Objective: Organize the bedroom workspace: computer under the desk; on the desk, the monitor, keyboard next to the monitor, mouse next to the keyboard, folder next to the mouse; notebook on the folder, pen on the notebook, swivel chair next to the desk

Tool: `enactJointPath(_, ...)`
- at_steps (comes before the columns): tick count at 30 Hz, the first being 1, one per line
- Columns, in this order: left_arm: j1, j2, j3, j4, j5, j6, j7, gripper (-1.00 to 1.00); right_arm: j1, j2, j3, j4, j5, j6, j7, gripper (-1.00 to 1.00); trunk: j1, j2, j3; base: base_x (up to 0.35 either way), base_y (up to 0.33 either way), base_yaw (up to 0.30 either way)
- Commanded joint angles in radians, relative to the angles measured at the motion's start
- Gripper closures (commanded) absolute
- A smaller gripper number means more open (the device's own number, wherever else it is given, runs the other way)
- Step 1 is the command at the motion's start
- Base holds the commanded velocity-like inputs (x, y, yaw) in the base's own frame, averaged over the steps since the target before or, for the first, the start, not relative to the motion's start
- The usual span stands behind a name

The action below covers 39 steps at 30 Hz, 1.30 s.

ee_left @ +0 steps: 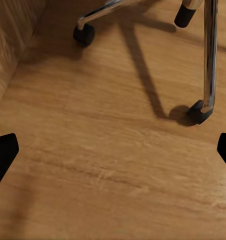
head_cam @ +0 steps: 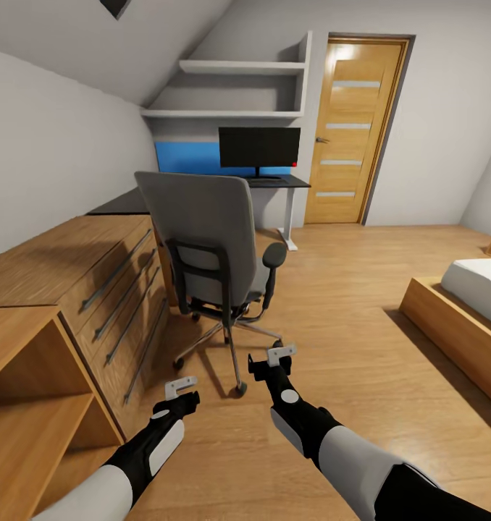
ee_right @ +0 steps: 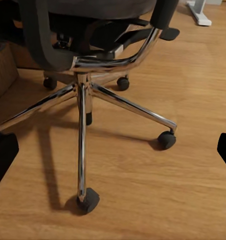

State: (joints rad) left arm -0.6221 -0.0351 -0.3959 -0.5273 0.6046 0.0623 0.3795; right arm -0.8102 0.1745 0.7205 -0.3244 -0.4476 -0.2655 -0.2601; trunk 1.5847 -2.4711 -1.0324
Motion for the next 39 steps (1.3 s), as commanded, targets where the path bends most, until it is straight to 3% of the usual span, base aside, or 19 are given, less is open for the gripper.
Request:
enactJointPath(1,-0.001,0.001,-0.007,-0.002,0.006,0.004,0.008,-1.0,-0.001,0.0,0.008,0.001,-0.008,-0.005,-0.005,-1.0,0.004,-0.008,-0.004,0.0,0.0,0.0)
enactJointPath(4,-0.001,0.0,-0.007,-0.002,0.005,0.003,0.008,-1.0,-0.001,0.0,0.008,0.001,-0.008,-0.005,-0.005,-1.0,0.015,-0.029,-0.014,0.0,0.0,0.0)
enactJointPath(21,-0.001,0.001,-0.004,-0.002,0.008,0.002,0.007,-1.0,-0.001,0.0,0.008,0.001,-0.002,-0.01,-0.005,-1.0,0.023,-0.033,-0.079,0.0,0.0,0.0)
enactJointPath(32,-0.001,0.001,-0.005,-0.002,0.007,0.0,0.006,-1.0,-0.001,0.0,0.008,0.001,-0.001,-0.009,-0.005,-1.0,0.023,-0.033,-0.079,0.001,0.0,0.0)
enactJointPath(39,-0.001,0.001,-0.005,-0.002,0.006,0.0,0.004,-1.0,-0.001,0.0,0.008,0.001,-0.001,-0.009,-0.005,-1.0,0.023,-0.033,-0.079,0.197,0.0,0.0)
